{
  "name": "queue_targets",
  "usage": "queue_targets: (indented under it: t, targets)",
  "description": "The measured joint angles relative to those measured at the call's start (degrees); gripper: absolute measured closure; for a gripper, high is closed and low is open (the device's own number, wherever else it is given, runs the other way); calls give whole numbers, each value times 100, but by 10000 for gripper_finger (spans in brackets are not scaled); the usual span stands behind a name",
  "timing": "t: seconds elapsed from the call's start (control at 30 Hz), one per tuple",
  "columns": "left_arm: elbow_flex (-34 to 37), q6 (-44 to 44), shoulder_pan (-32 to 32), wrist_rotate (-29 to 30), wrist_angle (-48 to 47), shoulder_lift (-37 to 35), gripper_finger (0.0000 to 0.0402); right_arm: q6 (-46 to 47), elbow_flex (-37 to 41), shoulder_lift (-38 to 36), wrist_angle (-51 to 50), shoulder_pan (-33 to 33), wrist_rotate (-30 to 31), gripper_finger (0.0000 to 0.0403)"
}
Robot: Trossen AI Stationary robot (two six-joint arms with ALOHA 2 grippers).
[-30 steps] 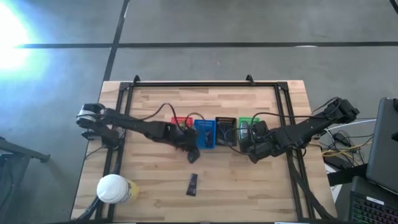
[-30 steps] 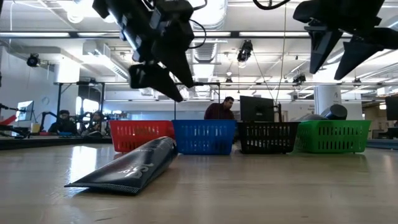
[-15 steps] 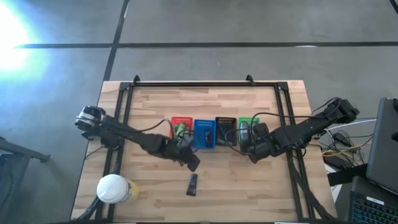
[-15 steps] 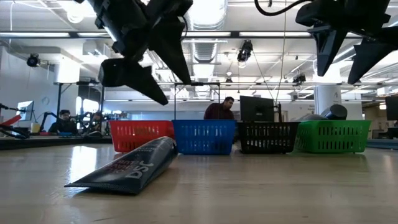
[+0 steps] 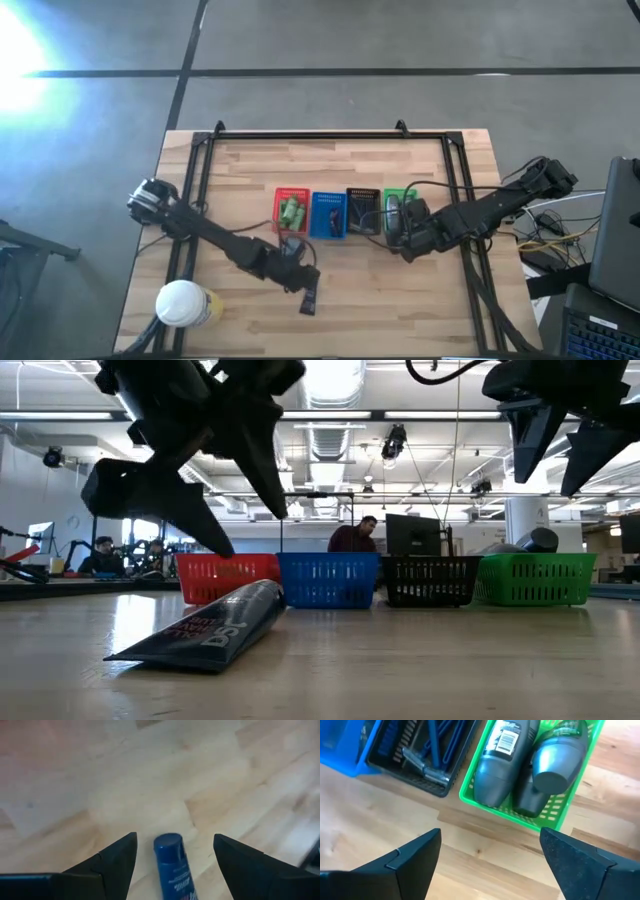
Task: Pick & Place Travel size toiletries
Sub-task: Put the blue shaving cream into the blue bin
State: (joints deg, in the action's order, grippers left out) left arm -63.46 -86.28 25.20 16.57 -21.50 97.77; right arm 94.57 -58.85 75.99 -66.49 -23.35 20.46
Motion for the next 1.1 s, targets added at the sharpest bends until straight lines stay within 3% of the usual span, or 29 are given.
queue_targets:
  t: [0.07, 0.23, 0.47, 0.67, 0.8, 1.1]
  targets:
    - [-171, -253, 75, 160, -80, 243, 133, -235, 2, 0, -1, -2, -1, 61]
    - [-956, -455, 83, -76, -693, 1034, 133, -848, 4, -2, -2, 0, 0, 51]
    - [-2416, -447, 86, -283, -2506, 1946, 133, -1327, 4, -2, -6, -4, -1, 56]
    - [-2774, -343, 84, -541, -2321, 2332, 140, -1654, 4, -2, -18, -3, 29, 73]
    - [-2753, -384, 51, -602, -2166, 2403, 169, -1790, 4, -2, -18, -2, 49, 83]
    - [-2735, -90, 6, -680, -2439, 2372, 274, -1870, 59, -2, -34, 0, 51, 101]
